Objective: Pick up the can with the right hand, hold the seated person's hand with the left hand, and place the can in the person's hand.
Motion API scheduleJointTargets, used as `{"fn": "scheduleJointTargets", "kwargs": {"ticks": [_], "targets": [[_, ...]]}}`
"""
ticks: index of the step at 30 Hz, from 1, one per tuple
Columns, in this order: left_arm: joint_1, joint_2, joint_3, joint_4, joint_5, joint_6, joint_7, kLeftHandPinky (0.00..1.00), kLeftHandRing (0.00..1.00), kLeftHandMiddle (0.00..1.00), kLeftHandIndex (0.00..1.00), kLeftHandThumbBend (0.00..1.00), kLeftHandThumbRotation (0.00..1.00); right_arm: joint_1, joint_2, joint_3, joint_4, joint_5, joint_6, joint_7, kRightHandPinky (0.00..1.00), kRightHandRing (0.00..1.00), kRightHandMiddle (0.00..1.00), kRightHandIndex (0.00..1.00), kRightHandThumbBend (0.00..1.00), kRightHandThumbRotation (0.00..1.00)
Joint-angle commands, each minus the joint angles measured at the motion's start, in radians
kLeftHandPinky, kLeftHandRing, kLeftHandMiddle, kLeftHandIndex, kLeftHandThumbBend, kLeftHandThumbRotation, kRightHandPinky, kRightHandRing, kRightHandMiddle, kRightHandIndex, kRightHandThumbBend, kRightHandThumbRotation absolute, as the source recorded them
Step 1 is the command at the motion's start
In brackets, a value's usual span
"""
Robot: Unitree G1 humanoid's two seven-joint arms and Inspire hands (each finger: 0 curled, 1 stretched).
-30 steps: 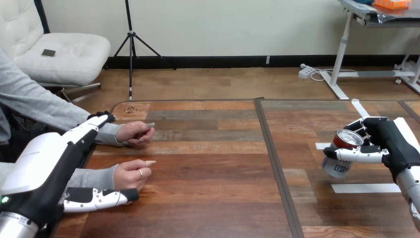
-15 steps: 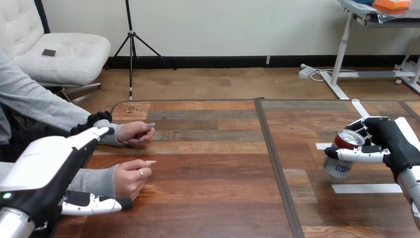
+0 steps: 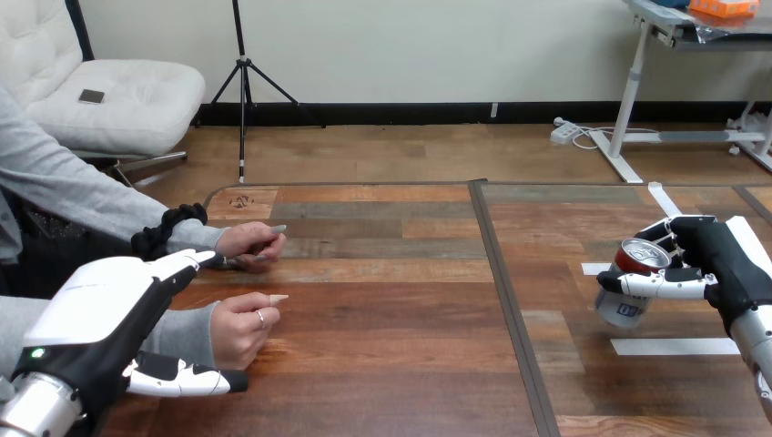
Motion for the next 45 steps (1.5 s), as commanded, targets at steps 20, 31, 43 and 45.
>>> {"fn": "scheduleJointTargets", "kwargs": {"ticks": [20,31,43,45], "targets": [[-0.195,0.079,-0.107,0.194,0.001,-0.035,0.020,0.75,0.90,0.93,0.88,1.00,0.35,-0.084,-0.032,-0.011,-0.048,-0.001,-0.031,-0.018,0.28,0.32,0.40,0.44,0.84,0.00],[-0.244,0.094,-0.152,0.265,0.057,-0.027,0.073,0.77,0.91,0.93,0.88,1.00,0.35,-0.088,-0.033,-0.019,-0.049,0.009,-0.013,-0.004,0.31,0.35,0.41,0.44,0.83,0.00],[-0.291,0.115,-0.206,0.331,0.126,-0.007,0.122,0.78,0.91,0.93,0.89,1.00,0.40,-0.090,-0.035,-0.021,-0.051,0.014,-0.006,-0.004,0.33,0.37,0.42,0.44,0.83,0.00],[-0.299,0.116,-0.213,0.345,0.135,-0.007,0.135,0.78,0.91,0.93,0.89,1.00,0.40,-0.090,-0.038,-0.016,-0.052,0.007,-0.003,-0.010,0.32,0.36,0.42,0.44,0.83,0.00]]}}
